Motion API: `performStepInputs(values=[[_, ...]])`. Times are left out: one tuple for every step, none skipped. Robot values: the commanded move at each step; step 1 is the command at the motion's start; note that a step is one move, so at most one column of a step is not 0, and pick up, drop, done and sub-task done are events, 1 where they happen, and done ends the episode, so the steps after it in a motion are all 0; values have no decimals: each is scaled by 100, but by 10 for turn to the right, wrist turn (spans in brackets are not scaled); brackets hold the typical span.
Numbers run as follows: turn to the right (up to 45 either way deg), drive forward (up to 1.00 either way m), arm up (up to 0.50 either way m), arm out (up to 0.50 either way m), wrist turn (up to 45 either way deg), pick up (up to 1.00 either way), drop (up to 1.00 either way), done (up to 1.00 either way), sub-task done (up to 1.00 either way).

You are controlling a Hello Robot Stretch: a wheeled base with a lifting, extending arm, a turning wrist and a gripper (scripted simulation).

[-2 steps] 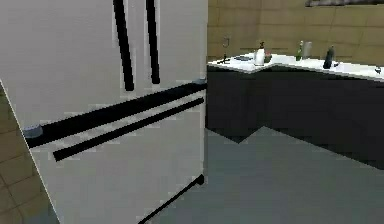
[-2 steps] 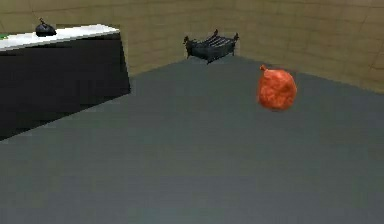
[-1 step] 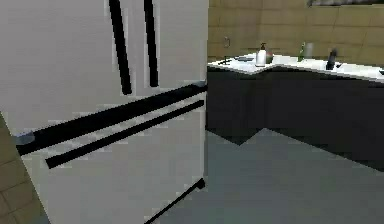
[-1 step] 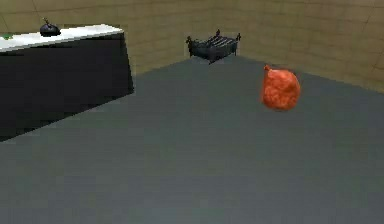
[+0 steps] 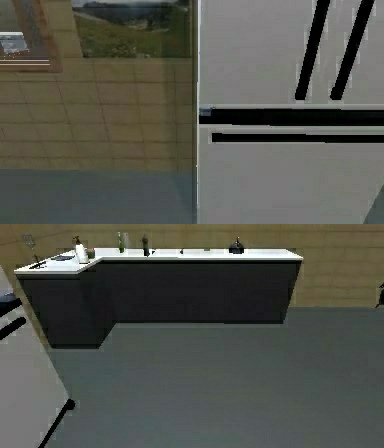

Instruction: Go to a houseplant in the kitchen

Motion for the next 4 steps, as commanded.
performStepInputs(values=[[-450,0,0,0,0,0,0,0,0],[-450,0,0,0,0,0,0,0,0],[-90,0,0,0,0,0,0,0,0],[0,25,0,0,0,0,0,0,0]])
